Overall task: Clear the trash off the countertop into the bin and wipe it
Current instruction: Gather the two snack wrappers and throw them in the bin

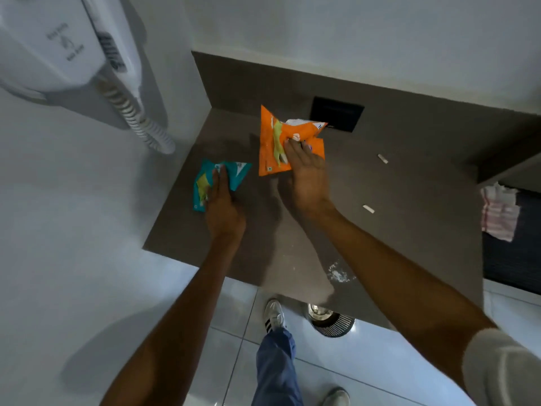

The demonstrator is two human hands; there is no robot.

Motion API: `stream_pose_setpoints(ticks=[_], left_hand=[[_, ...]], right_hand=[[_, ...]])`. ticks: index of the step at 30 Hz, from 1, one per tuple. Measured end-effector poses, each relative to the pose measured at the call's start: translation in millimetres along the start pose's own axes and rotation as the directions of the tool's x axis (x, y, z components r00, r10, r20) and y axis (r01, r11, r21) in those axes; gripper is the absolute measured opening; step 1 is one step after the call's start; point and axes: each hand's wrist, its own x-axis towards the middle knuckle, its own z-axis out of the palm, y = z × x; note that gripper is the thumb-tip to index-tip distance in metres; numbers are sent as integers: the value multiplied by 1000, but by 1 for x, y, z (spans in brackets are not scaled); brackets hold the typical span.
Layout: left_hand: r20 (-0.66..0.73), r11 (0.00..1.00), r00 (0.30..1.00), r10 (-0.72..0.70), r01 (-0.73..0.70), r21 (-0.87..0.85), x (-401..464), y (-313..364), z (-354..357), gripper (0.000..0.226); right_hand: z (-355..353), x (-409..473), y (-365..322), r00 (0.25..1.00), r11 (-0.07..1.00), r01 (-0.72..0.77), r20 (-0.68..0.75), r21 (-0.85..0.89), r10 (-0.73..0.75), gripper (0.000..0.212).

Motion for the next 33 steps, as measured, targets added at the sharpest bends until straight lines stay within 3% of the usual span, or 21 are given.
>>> stream_pose_setpoints(ticks=[2, 4, 5, 7, 9, 11, 12, 14, 17, 20, 22, 25, 27, 31, 33], left_hand=[[-65, 977, 998, 13, -27, -211, -36, 25, -10, 56], [-46, 924, 996, -74, 51, -378, -80, 46, -17, 37], [-9, 896, 993, -117, 102, -432, -108, 56, -20, 26], [79, 827, 989, -123, 147, -542, -166, 69, -20, 23], [128, 748, 985, -112, 169, -642, -226, 74, -15, 21], [152, 711, 980, -127, 197, -675, -291, 62, -1, 15], [176, 700, 973, -148, 229, -677, -322, 53, 6, 27], [260, 688, 945, -196, 322, -650, -375, 32, 20, 57], [459, 650, 850, -259, 505, -568, -429, 5, 57, 42], [587, 611, 741, -327, 640, -467, -437, -21, 118, 21], [645, 612, 700, -306, 664, -430, -423, -41, 172, 32], [727, 569, 621, -292, 724, -390, -388, -82, 264, 56], [757, 535, 577, -307, 762, -365, -366, -119, 334, 51], [781, 600, 455, -428, 789, -132, -327, -181, 445, 52], [815, 611, 373, -443, 791, -30, -314, -198, 474, 55]], right_hand=[[-19, -43, -6, 998, 988, -31, -43, 150, 38, 53], [-47, -85, -23, 978, 849, -207, 85, 485, 190, 38], [-57, -110, -28, 978, 784, -208, 99, 586, 185, 41], [-71, -163, -33, 995, 794, -100, 82, 600, 63, 15], [-75, -227, -35, 983, 804, -61, 177, 591, -56, 35], [-82, -291, -27, 989, 799, -30, 131, 600, -61, 32], [-80, -321, -21, 989, 791, -7, 118, 612, -84, 30], [-73, -379, -7, 962, 768, -66, 245, 637, -121, 39], [-46, -437, 25, 936, 817, -81, 325, 572, -135, 55], [-1, -456, 61, 877, 824, -312, 476, 473, 59, 56], [48, -456, 97, 814, 771, -492, 529, 405, 241, 53], [136, -444, 160, 802, 706, -574, 457, 415, 384, 52], [199, -432, 198, 768, 673, -628, 454, 391, 452, 49], [313, -421, 268, 640, 741, -667, 563, 71, 522, 36], [346, -419, 291, 548, 769, -638, 680, -38, 487, 41]])
